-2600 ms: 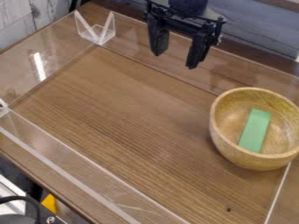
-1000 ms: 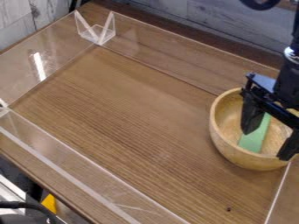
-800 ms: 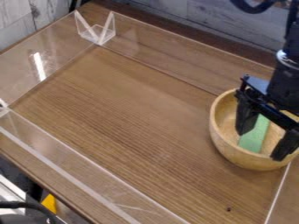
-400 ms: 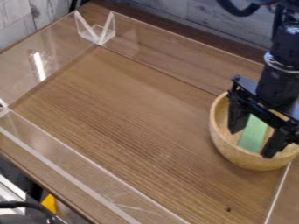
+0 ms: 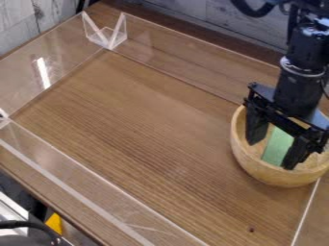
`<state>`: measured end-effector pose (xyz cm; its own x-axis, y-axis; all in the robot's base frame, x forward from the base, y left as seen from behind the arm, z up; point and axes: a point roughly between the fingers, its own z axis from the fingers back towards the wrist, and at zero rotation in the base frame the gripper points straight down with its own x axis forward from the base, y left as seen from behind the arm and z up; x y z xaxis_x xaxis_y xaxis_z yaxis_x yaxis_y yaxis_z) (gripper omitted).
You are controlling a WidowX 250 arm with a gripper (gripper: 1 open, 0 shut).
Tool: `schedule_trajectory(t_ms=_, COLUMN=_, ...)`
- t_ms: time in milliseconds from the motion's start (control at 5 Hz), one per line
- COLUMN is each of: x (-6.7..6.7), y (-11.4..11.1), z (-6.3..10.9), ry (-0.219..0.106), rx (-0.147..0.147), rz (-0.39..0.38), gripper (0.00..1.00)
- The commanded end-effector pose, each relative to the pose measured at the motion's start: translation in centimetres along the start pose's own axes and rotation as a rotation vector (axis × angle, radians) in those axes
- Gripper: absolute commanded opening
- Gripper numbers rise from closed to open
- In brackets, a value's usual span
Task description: Remove the green block from inside the brown bowl and put it on the table
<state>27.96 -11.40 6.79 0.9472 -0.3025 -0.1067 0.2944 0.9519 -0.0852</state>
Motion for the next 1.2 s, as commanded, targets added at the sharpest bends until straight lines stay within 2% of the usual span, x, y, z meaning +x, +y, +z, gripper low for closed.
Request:
schedule_trajectory(t_ms=0, x=0.6, y=0.13, z=1.18, ry=-0.037, rx=-0.016, rz=0.009, gripper=1.0)
schedule_trajectory(t_ms=1000, x=0.95, y=-0.21, z=1.72, ry=-0.011, rx=-0.074, rz=0.051, gripper=1.0)
